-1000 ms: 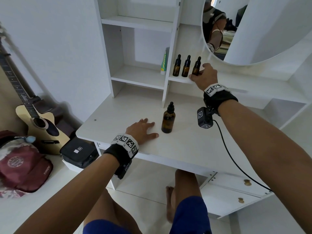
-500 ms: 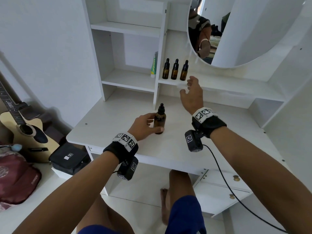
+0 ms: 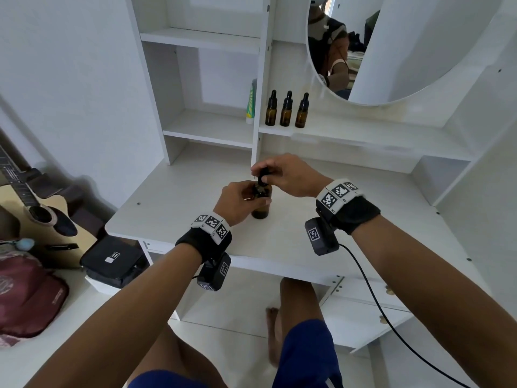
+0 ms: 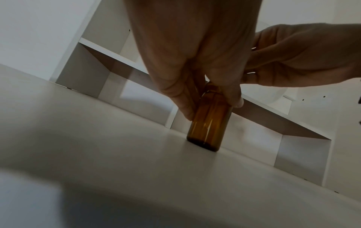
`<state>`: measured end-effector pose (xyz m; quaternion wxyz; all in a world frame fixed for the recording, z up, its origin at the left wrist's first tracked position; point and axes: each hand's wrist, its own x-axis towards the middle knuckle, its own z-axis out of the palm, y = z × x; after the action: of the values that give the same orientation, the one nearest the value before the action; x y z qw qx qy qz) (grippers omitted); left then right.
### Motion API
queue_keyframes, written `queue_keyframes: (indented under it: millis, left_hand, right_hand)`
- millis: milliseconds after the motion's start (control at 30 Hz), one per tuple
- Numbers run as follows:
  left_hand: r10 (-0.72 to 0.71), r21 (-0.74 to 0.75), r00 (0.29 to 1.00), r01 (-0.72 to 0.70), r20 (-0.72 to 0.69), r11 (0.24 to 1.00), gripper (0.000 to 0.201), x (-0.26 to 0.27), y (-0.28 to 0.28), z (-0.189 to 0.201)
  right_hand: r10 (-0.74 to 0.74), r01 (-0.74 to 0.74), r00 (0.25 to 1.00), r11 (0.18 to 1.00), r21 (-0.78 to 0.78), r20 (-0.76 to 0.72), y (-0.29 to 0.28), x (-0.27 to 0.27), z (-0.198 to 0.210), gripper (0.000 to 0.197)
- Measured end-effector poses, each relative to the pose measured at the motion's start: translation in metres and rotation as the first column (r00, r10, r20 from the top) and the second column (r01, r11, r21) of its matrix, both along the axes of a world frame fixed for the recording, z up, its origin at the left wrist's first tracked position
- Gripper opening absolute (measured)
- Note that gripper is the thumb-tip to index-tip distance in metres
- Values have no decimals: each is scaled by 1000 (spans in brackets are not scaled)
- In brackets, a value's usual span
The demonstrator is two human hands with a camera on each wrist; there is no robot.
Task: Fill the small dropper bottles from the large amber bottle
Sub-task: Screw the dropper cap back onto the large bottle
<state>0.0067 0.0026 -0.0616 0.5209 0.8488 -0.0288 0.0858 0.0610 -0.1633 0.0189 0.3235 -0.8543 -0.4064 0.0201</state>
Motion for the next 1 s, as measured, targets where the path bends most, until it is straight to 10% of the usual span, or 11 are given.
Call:
queue_keyframes:
  millis: [200,567,767,1000]
  left_hand:
    - [-7,-29,1000,7,-14,1000,48,2,1,-1]
    - [-26,-26,1000,26,-10,999,36,1,2,0]
    - [-23,-36,1000,23,-4,999,44,1,0,-1]
    - [-19,-34,1000,19,-2,999,39,0,1,-1]
  right_hand:
    - [46,-45,986,999,14,-158,-2,5,4,27]
    - [-210,217,976,966,-140,66,9,-14,8,72]
    - [-86,92,994,989,-113,61,4,-11,8,33]
    - [-231,242,970,956,-166,81,9,-13,8,51]
